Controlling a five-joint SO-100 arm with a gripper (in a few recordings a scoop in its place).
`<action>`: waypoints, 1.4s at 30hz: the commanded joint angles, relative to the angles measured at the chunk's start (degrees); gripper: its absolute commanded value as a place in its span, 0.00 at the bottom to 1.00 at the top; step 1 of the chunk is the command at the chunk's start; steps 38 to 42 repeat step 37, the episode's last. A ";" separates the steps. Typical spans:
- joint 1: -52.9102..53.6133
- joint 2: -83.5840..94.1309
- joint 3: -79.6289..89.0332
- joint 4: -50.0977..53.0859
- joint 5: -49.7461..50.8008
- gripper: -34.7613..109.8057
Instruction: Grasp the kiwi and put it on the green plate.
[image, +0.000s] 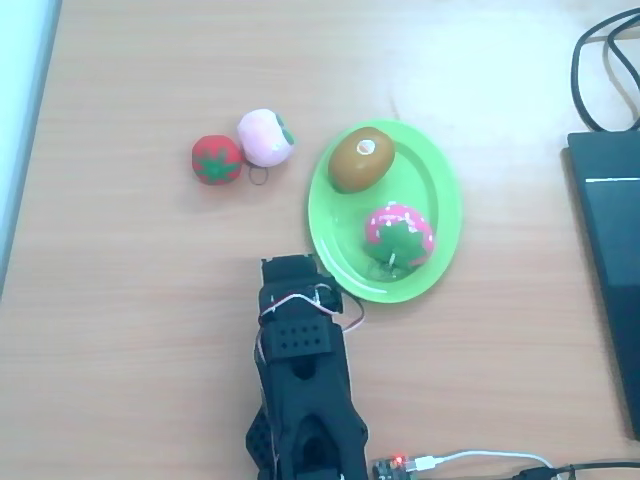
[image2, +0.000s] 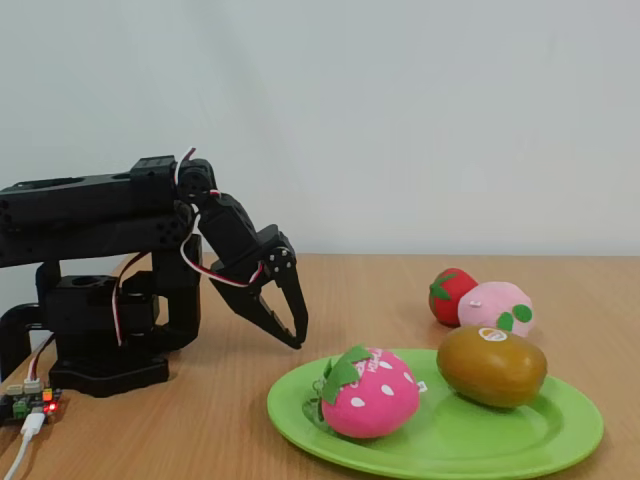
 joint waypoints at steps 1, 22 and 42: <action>-0.35 1.23 0.26 1.23 0.79 0.21; -0.44 1.23 0.26 1.23 0.79 0.18; -0.79 1.23 0.26 1.23 0.35 0.18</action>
